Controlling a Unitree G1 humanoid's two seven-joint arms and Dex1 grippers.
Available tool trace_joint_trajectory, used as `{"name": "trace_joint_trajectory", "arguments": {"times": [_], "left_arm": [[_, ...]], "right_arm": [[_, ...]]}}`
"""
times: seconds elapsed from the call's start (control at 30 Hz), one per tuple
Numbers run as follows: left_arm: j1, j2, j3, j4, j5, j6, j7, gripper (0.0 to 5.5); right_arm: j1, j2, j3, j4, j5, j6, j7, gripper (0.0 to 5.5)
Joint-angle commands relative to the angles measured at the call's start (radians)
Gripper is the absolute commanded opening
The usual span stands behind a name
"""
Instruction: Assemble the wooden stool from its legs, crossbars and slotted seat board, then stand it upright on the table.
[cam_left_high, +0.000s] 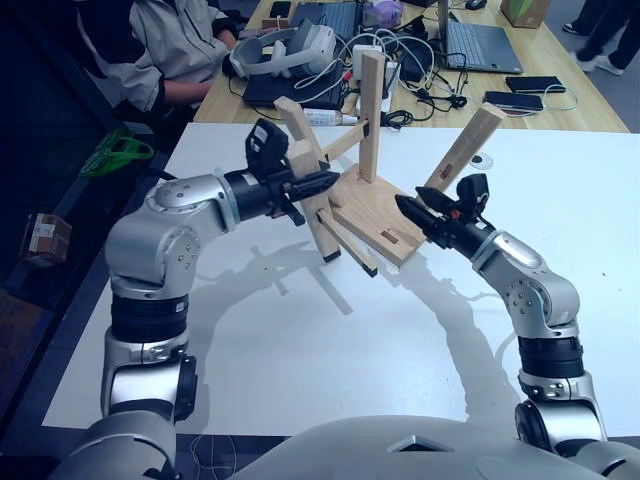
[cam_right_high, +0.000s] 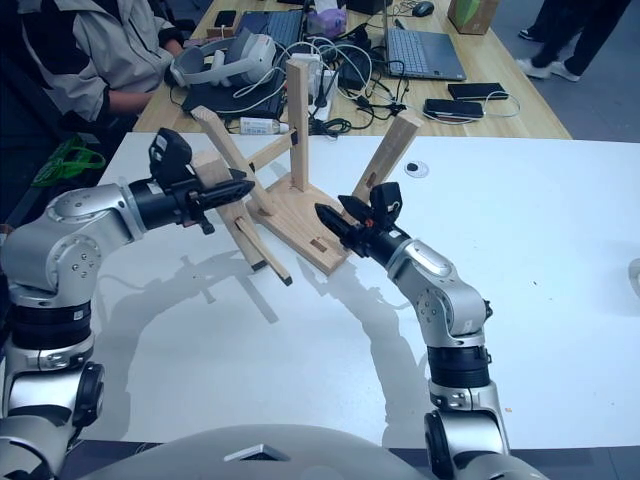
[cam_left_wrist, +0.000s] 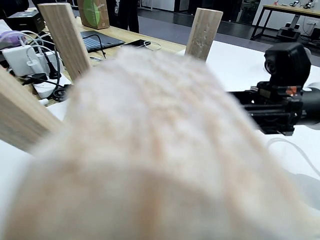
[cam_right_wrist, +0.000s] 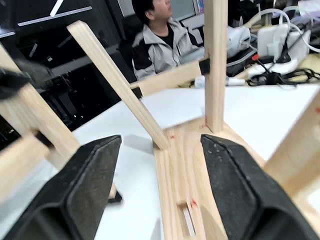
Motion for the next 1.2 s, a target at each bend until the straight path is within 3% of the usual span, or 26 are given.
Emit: {"name": "trace_joint_trajectory", "arguments": {"times": [0.03, 0.17, 0.43, 0.63, 0.97, 1.07, 1.2], "left_arm": [[-0.024, 0.016, 0.067, -0.016, -0.017, 0.019, 0.051, 1.0], [-0.031, 0.015, 0.102, -0.042, -0.049, 0.046, 0.082, 1.0], [-0.041, 0.004, 0.108, -0.073, -0.093, 0.085, 0.137, 1.0], [-0.08, -0.004, 0.087, -0.057, -0.106, 0.087, 0.158, 1.0], [-0.112, 0.004, 0.083, -0.026, -0.111, 0.081, 0.166, 1.0], [-0.125, -0.059, 0.122, -0.004, -0.115, 0.071, 0.239, 1.0], [-0.125, -0.231, 0.255, 0.024, -0.145, 0.066, 0.469, 1.0]], "right_arm": [[0.063, -0.1, 0.078, -0.014, -0.052, 0.108, 0.029, 3.0], [0.143, -0.133, 0.109, -0.075, -0.058, 0.168, 0.03, 3.0], [0.149, -0.1, 0.141, -0.065, -0.155, 0.06, -0.004, 3.0], [0.152, -0.059, 0.166, -0.062, -0.154, 0.145, -0.029, 3.0], [0.022, 0.212, 0.192, 0.025, -0.134, 0.04, -0.061, 3.0], [0.004, 0.228, 0.203, 0.024, -0.134, 0.031, -0.041, 3.0], [0.028, 0.142, 0.165, -0.048, -0.121, 0.058, 0.008, 3.0]]}}
